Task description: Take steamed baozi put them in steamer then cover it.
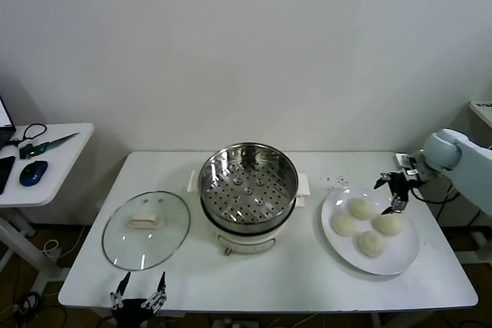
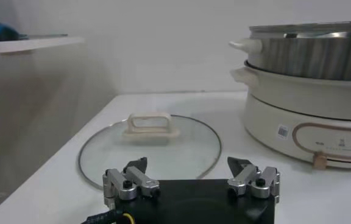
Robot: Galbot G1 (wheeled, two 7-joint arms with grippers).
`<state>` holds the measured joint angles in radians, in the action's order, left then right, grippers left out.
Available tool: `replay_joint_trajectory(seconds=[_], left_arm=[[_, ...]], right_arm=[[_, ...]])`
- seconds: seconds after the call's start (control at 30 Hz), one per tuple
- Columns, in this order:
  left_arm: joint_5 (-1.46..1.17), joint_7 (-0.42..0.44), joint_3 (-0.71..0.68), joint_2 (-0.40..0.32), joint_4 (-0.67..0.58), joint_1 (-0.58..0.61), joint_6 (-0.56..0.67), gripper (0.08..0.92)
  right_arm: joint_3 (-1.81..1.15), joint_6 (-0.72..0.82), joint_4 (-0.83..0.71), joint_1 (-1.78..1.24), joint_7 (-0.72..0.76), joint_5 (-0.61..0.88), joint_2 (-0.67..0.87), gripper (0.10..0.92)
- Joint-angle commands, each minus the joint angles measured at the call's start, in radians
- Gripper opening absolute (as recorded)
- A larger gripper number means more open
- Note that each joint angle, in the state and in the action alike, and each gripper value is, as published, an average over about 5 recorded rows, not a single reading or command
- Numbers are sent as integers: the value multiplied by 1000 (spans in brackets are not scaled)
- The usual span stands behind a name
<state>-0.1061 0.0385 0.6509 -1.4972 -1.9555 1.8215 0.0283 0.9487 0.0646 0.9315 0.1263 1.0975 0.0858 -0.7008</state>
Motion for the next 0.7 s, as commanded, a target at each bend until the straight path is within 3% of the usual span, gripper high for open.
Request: replay_joint_trajectory(seconds=[0.03,0.47,0.7], left_arm=[[0,1,-1,0,4,5,1,823],[11,3,-11,3,1,20,5,823],[15,2,-12,2,0,25,8,823]], right_arm=[[-12,32,-84,-47,-18,-41,-107,823],[-57,37,-122,-71,-29,-102,-129,818],[-59,38,-113,-72,-18,-75,-128,715]])
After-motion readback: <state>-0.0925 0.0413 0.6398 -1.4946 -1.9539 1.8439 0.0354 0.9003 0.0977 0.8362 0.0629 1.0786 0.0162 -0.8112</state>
